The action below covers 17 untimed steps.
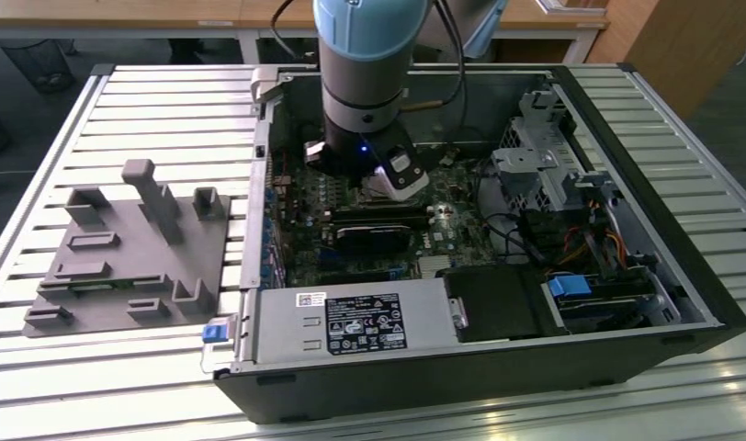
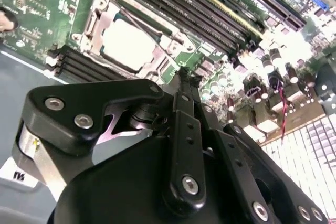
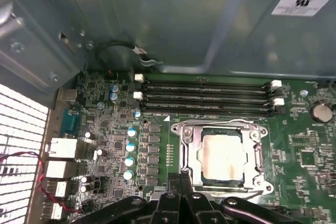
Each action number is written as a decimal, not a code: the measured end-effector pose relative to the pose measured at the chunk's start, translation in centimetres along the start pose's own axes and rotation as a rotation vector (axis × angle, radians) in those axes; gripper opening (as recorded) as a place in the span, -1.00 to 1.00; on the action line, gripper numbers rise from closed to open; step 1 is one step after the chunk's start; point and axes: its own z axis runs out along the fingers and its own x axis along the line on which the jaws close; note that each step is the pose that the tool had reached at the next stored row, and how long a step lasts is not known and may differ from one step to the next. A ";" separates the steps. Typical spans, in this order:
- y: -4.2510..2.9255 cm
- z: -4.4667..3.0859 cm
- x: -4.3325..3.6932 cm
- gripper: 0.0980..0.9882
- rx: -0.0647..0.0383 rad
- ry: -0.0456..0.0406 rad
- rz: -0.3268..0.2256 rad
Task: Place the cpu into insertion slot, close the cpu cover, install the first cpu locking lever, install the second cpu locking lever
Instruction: 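Install the second cpu locking lever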
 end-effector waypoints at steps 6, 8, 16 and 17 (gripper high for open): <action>0.05 -0.19 -0.77 -0.98 -0.006 0.0004 0.000; 0.03 -0.18 -1.23 -0.98 -0.009 0.0005 0.000; -0.04 -0.17 -2.83 -0.98 -0.018 0.0014 0.001; -0.09 -0.18 -2.95 -0.98 -0.018 0.0017 0.002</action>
